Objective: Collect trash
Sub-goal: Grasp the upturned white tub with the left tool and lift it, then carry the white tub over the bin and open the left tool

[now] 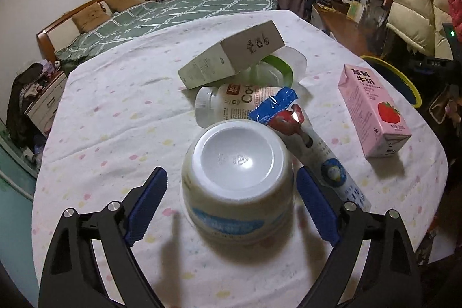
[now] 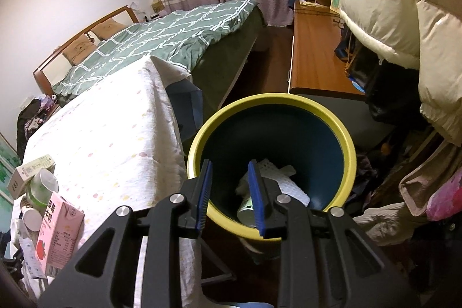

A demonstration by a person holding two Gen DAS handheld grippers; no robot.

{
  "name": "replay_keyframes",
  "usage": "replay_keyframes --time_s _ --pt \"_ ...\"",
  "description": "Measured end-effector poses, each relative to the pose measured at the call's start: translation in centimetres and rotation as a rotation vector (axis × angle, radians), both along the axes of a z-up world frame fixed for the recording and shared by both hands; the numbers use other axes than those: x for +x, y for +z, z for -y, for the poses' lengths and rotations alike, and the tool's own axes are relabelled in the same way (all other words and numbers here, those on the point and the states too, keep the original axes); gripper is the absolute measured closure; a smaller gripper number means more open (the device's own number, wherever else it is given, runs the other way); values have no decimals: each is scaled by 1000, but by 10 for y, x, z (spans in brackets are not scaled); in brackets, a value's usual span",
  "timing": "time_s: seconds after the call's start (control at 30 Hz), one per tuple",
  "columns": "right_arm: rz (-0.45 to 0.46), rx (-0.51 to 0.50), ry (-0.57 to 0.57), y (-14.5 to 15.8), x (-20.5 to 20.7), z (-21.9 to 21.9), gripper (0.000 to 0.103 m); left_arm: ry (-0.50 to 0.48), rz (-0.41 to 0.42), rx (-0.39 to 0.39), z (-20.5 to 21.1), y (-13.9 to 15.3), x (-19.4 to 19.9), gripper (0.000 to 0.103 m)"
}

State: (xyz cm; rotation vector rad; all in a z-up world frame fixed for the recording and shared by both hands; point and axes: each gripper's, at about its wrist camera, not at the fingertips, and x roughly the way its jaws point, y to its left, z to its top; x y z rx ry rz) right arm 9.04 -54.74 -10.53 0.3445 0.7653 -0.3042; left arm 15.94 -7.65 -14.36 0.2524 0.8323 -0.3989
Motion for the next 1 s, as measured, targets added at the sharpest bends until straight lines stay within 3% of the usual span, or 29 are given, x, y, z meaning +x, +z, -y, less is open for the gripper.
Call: replay_keyframes --time_s 0.17,0.23,0.5,0.63,0.77,1.0 --pt "-9 8 13 -3 3 -2 78 -28 -16 15 7 -7 9 14" --pt "-12 7 15 -3 4 -3 78 -29 -24 9 9 -9 12 21" --pt "-5 12 28 -3 4 -6 78 6 -18 2 -7 -2 4 21" --pt "5 11 36 -1 0 -8 78 53 16 9 -25 17 -11 21" --pt "13 4 29 0 -8 -5 78 37 70 -18 -20 50 -26 21" --pt "36 -37 -35 6 -39 12 78 -144 115 -111 49 98 -27 21"
